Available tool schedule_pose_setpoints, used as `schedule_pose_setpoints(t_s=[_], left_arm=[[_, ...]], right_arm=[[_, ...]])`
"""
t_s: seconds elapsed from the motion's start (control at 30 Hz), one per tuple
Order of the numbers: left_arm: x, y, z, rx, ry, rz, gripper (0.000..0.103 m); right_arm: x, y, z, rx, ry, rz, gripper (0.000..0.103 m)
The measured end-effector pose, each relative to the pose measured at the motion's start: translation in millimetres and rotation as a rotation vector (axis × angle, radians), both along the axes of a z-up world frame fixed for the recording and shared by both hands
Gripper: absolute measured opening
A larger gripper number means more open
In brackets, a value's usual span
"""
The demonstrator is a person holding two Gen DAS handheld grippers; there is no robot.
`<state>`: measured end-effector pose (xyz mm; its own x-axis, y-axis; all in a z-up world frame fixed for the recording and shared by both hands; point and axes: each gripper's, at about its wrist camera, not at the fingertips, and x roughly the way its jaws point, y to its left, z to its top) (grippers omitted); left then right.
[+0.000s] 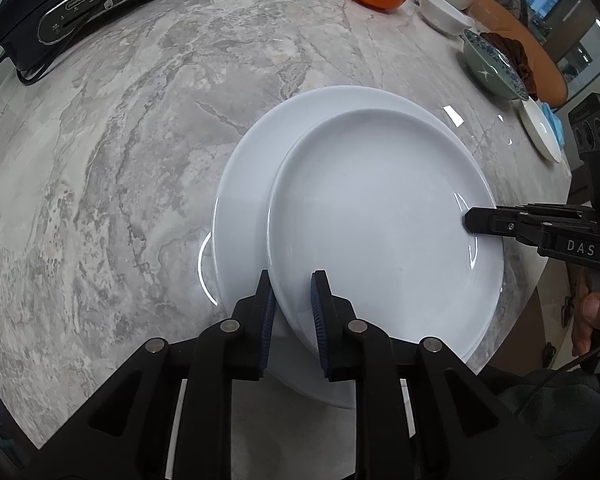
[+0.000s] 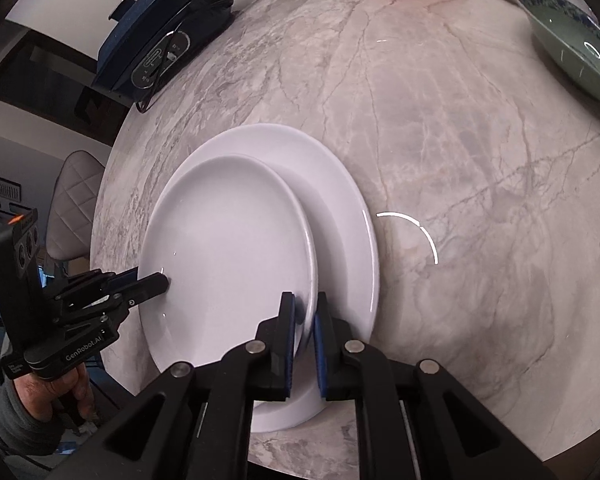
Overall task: Organize plates and bowls
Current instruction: 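Carry the second white plate and lower it onto the first plate, opening both grippers, then withdraw both grippers from the plate stack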
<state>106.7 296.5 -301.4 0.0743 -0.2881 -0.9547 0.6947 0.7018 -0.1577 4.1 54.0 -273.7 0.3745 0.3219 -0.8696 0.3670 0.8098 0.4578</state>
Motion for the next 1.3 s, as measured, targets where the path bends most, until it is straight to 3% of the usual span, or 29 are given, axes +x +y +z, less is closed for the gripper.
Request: schedule_pose_setpoints(t_s=[0.13,0.23,0.37,0.53,0.63,0.77,0.93,1.07,1.13,1.2,1.23,1.3], left_arm=[[-4.4,-2.7,0.4,0.011,-0.016,-0.002,0.02],[-10.0,-9.1,0.7,0.029,-0.037,-0.022,0.029],[-16.9,-17.1,0.6,0.034,-0.056,-0.047,0.057],[-18.5,-16.9,0.5,0.031,-0.068,-0.043,0.059],[-17.7,-15.7,1.3,0.027,-0.072,-0.036,0.062],[-17.6,-14.7,2.1,0.023,-0.076,-0.031,0.067],[-17.6,-9.8,7.1,0.013,-0.086,-0.011,0.074],[-16.9,-3.5,16.1,-0.003,-0.105,0.022,0.08],[-15.5,2.1,28.0,-0.025,-0.126,0.05,0.083],[-12.8,7.1,42.3,-0.031,-0.162,0.091,0.103],[-11.2,9.2,49.8,-0.042,-0.178,0.107,0.103],[-8.5,11.0,64.3,-0.057,-0.22,0.136,0.103]], right_arm=[[1.4,5.2,2.4,-0.056,-0.003,0.018,0.013],[3.5,8.6,4.2,-0.089,0.002,0.025,0.015],[7.4,17.7,6.8,-0.146,0.009,0.056,0.016],[10.0,21.3,7.7,-0.177,0.013,0.071,0.019],[9.9,21.6,10.7,-0.19,0.006,0.069,0.028],[11.8,25.8,17.6,-0.22,-0.016,0.08,0.052],[11.0,27.3,19.3,-0.236,-0.018,0.08,0.053],[9.0,25.2,25.6,-0.257,-0.028,0.062,0.066],[6.3,22.5,32.5,-0.258,-0.047,0.052,0.068],[2.1,20.0,41.3,-0.247,-0.071,0.045,0.077],[-0.8,17.6,46.4,-0.239,-0.086,0.041,0.087],[-7.6,12.0,56.8,-0.233,-0.11,0.037,0.095]])
